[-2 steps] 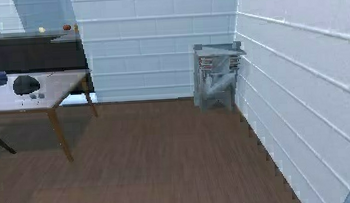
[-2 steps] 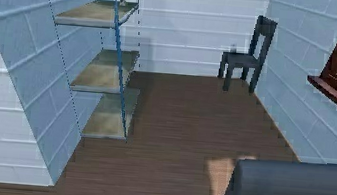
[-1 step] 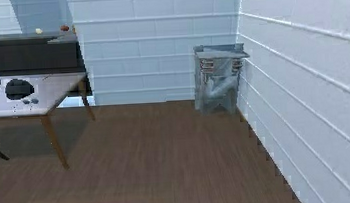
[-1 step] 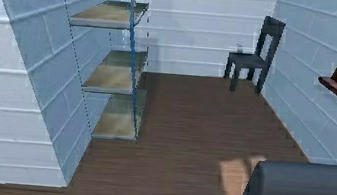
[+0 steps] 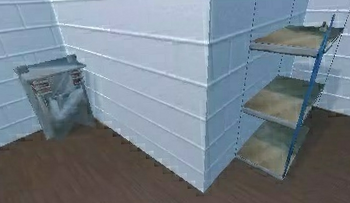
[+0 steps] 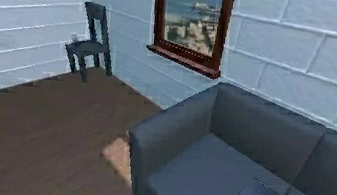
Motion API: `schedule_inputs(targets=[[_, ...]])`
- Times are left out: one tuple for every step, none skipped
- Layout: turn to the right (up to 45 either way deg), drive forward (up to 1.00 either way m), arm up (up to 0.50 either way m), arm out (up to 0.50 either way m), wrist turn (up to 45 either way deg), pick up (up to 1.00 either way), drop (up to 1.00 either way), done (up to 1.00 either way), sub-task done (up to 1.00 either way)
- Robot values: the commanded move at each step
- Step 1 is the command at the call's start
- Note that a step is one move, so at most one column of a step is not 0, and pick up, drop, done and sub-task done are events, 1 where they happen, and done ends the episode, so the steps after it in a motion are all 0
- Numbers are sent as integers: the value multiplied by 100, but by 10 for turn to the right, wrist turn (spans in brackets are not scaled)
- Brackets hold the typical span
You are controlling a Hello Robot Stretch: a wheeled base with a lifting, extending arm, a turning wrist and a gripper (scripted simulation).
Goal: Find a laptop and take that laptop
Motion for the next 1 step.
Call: schedule_inputs(targets=[[390,0,0,0,0,0,0,0,0]])
